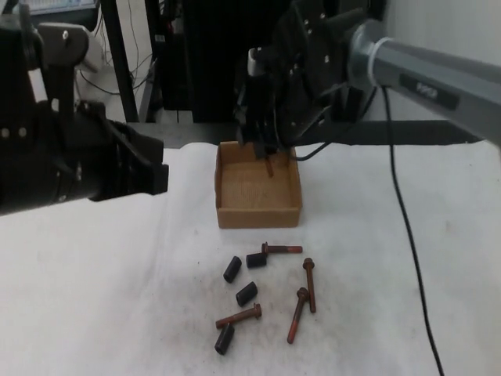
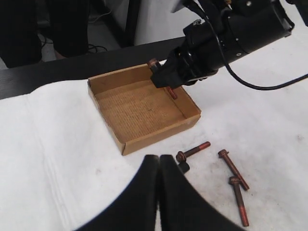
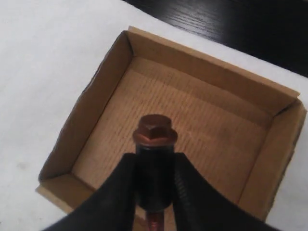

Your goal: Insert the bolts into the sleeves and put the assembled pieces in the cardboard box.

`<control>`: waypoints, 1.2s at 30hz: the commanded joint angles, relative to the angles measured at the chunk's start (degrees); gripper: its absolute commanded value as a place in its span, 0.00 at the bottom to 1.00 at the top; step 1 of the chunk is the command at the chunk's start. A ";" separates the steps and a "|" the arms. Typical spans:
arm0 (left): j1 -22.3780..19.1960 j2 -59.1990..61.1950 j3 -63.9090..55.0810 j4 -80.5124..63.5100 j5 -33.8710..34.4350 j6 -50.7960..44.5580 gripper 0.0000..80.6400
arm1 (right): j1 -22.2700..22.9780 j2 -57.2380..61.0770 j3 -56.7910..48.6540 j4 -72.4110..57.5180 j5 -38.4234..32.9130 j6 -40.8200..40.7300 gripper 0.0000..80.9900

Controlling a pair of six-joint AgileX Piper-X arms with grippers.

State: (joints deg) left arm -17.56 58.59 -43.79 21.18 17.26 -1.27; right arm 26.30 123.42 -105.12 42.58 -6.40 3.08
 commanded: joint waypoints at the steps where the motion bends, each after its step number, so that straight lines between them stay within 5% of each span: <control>1: 0.03 -0.21 -0.25 2.65 -0.47 -0.43 0.00 | -0.21 1.96 -3.13 -0.35 0.52 -0.04 0.01; 9: 0.03 -0.21 -0.25 3.93 -0.47 -0.27 0.00 | -0.21 6.31 -5.27 -1.41 0.52 -0.04 0.01; 17: 0.03 -0.21 -0.25 3.81 -0.47 0.07 0.00 | -0.21 6.23 -6.91 -1.20 0.26 -0.04 0.46; 25: -0.08 -0.21 -0.25 3.67 0.05 0.07 0.00 | -0.48 5.45 -17.25 11.68 0.48 -0.14 0.36; 32: -0.79 3.63 -0.25 3.95 9.07 8.55 0.01 | -1.56 -1.44 -19.32 23.94 0.48 -0.17 0.30; 36: -2.41 10.06 -0.25 4.65 15.86 5.93 0.15 | -2.10 -7.25 -19.32 29.44 0.48 -0.53 0.30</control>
State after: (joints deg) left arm -18.88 66.27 -43.91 25.43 29.77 5.35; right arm 24.62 120.20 -123.51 68.85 -5.99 3.08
